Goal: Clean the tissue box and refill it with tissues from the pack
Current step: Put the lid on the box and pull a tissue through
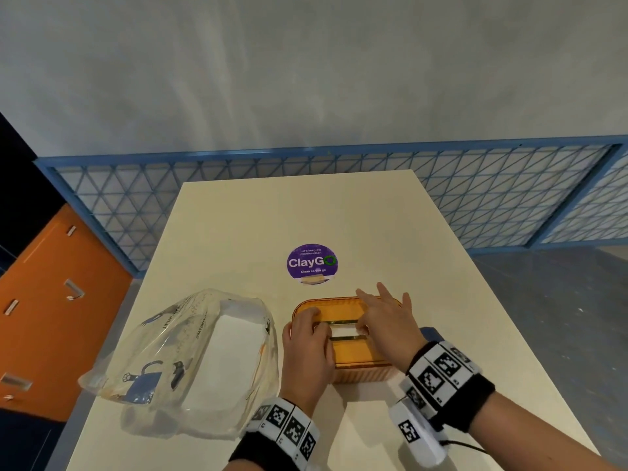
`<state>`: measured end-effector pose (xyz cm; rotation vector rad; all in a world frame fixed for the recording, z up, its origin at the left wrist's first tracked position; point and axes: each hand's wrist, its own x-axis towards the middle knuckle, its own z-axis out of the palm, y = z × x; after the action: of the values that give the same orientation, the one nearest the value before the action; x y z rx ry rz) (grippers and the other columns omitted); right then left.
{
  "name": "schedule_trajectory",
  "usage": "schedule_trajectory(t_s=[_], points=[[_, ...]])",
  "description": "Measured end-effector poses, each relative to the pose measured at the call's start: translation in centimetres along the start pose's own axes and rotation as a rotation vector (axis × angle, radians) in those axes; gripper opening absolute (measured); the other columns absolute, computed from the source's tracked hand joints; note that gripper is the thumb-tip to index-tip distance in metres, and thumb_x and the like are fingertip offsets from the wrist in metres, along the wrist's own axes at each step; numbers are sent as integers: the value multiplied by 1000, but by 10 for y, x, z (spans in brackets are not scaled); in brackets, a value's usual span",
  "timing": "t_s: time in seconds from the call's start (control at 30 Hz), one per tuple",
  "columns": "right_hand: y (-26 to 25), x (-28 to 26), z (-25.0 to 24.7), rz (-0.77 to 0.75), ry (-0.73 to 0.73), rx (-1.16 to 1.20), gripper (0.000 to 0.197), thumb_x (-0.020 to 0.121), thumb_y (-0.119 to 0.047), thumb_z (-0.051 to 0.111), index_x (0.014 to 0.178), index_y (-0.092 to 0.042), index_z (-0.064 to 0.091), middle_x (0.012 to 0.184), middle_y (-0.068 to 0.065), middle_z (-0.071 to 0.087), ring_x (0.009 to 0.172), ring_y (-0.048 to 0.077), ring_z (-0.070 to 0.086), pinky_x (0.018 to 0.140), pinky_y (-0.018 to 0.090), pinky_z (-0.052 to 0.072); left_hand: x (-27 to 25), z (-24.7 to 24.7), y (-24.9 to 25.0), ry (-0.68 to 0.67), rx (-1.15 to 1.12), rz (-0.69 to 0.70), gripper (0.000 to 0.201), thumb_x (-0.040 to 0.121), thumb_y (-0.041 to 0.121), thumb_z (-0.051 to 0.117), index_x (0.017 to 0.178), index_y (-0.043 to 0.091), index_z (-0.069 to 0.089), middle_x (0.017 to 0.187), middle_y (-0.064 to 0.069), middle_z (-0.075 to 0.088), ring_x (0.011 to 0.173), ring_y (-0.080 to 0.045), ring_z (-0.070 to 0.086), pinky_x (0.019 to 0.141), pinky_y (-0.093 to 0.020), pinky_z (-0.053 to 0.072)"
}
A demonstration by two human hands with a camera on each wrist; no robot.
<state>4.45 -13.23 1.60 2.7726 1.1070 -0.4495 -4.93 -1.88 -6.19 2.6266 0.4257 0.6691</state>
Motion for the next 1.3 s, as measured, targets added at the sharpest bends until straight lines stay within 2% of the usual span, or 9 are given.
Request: schedule_trajectory(t_s=[0.1, 0.2, 0.4, 0.6, 0.73, 0.9, 1.0, 1.13, 1.3], points=[[12, -2, -6, -117, 28, -48, 25, 93, -14, 52, 109, -26, 67, 160, -3, 8, 147, 31, -7, 114, 61, 3, 0, 0, -4, -22, 3, 25, 11, 69, 15, 64, 78, 20, 67, 108, -8, 63, 106, -21, 52, 81, -44, 52], [21, 5, -5, -387, 49, -206, 30, 90, -22, 56, 117, -32, 65, 160, -4, 9, 147, 33, -7, 115, 61, 3, 0, -1, -6, -61, 54, 52, 27, 59, 11, 80, 79, 26, 70, 110, -6, 64, 109, -19, 40, 80, -45, 51], [21, 27, -4, -560, 113, -477, 13, 74, -33, 74, 85, -39, 74, 150, -2, 38, 143, 37, 22, 108, 63, 23, 3, -4, -1, -85, 101, 17, 24, 56, 12, 82, 69, 29, 70, 113, -2, 64, 112, -18, 37, 81, -45, 51], [16, 40, 0, -760, 191, -451, 36, 50, -27, 90, 81, -35, 75, 136, 3, 56, 130, 37, 46, 96, 59, 42, 3, -2, -2, -67, 80, 19, 19, 60, 13, 77, 68, 27, 70, 113, -1, 64, 112, -17, 38, 80, -40, 53], [20, 46, 5, -811, 192, -469, 30, 65, -27, 82, 94, -33, 74, 144, 3, 47, 135, 35, 40, 102, 56, 37, 2, -3, -2, -21, 38, 49, 18, 60, 10, 69, 71, 25, 69, 110, -2, 63, 108, -15, 40, 77, -38, 52], [22, 44, 6, -847, 232, -532, 44, 56, -39, 86, 98, -34, 73, 131, -1, 60, 121, 25, 58, 94, 42, 50, 0, -1, -5, -34, 30, 25, 22, 63, 11, 69, 80, 25, 70, 106, 2, 61, 105, -12, 41, 79, -36, 52], [22, 41, 6, -834, 249, -522, 50, 58, -38, 85, 105, -32, 71, 131, -1, 59, 121, 26, 57, 93, 43, 51, -1, 1, -5, -33, 26, 8, 23, 67, 14, 58, 83, 24, 70, 105, 2, 60, 105, -12, 41, 80, -37, 53], [26, 43, 8, -841, 194, -496, 56, 71, -34, 77, 123, -27, 60, 145, 3, 44, 135, 32, 41, 103, 50, 42, -1, 1, -5, -51, 17, 1, 22, 68, 13, 61, 85, 23, 69, 107, 1, 59, 105, -12, 41, 82, -38, 52], [33, 45, 3, -839, 224, -507, 30, 64, -37, 82, 92, -40, 71, 144, -2, 47, 131, 31, 47, 94, 43, 50, -2, 2, -7, -55, -14, -8, 20, 67, 7, 60, 81, 20, 67, 105, -1, 59, 103, -12, 41, 80, -39, 52]])
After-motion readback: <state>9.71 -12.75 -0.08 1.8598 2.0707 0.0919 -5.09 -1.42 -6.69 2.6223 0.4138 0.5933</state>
